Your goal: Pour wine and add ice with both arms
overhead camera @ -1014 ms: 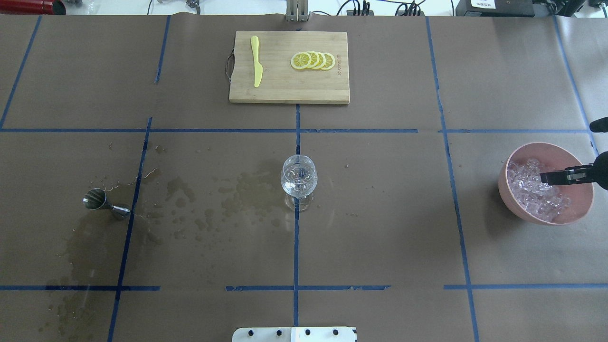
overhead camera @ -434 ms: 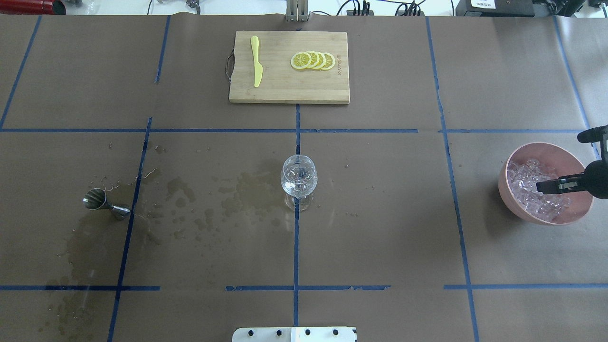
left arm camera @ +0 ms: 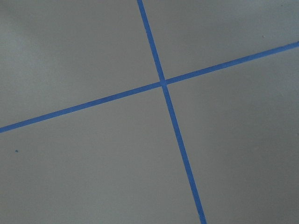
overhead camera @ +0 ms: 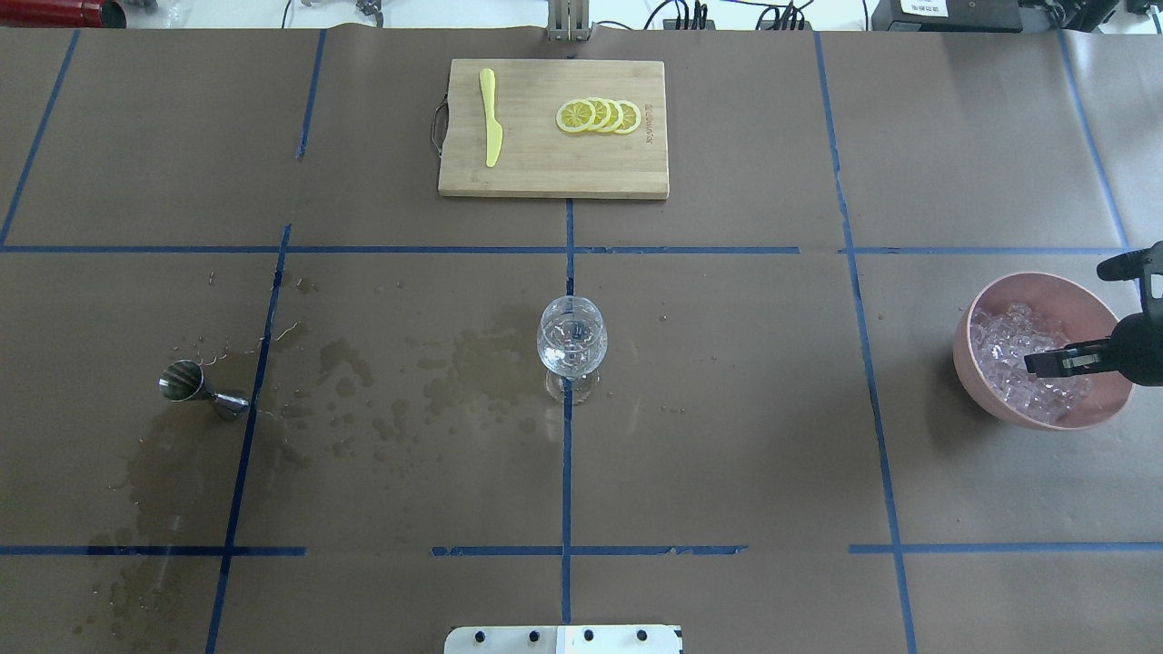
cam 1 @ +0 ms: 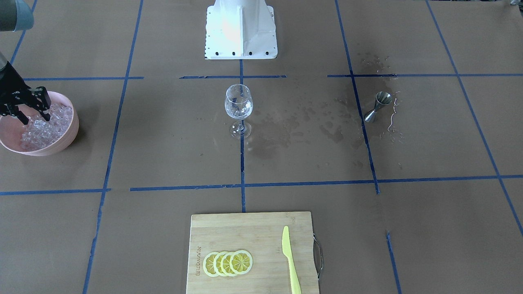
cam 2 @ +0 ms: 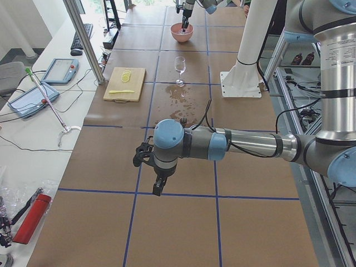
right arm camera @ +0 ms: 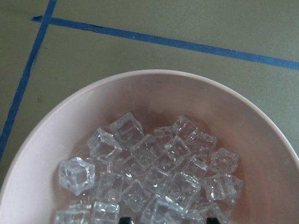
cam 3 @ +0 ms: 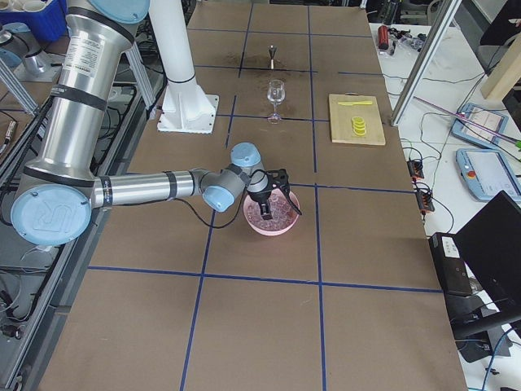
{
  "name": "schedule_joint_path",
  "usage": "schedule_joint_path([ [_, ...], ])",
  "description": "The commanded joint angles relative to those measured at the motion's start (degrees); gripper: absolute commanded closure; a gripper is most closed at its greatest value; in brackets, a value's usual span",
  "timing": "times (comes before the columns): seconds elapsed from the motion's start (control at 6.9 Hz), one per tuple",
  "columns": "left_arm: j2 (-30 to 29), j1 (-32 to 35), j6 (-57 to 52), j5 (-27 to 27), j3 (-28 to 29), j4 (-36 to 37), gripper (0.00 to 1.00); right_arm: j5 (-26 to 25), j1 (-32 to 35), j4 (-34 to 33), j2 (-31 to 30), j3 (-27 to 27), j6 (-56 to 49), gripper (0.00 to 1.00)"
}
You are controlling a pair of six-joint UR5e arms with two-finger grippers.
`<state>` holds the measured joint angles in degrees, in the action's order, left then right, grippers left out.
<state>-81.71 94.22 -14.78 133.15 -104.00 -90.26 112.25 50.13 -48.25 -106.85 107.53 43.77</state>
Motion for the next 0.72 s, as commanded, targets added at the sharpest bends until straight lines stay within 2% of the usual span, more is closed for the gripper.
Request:
schedule_joint_path([
  [0.0, 0.06, 0.00, -0.08, 0.00, -0.06, -0.09, 0.00, -0.19, -0.21, 0.00, 0.06, -0.66, 0.00, 0.40],
  [0.43, 0.06, 0.00, -0.08, 0.00, -0.06, -0.09, 0.00, -0.28, -0.30, 0.00, 0.15, -0.66, -0.27, 0.41],
  [0.58, 0.06, 0.00, -0.08, 0.00, -0.06, -0.09, 0.00, -0.28, -0.30, 0.09, 0.15, -0.57, -0.35, 0.47],
])
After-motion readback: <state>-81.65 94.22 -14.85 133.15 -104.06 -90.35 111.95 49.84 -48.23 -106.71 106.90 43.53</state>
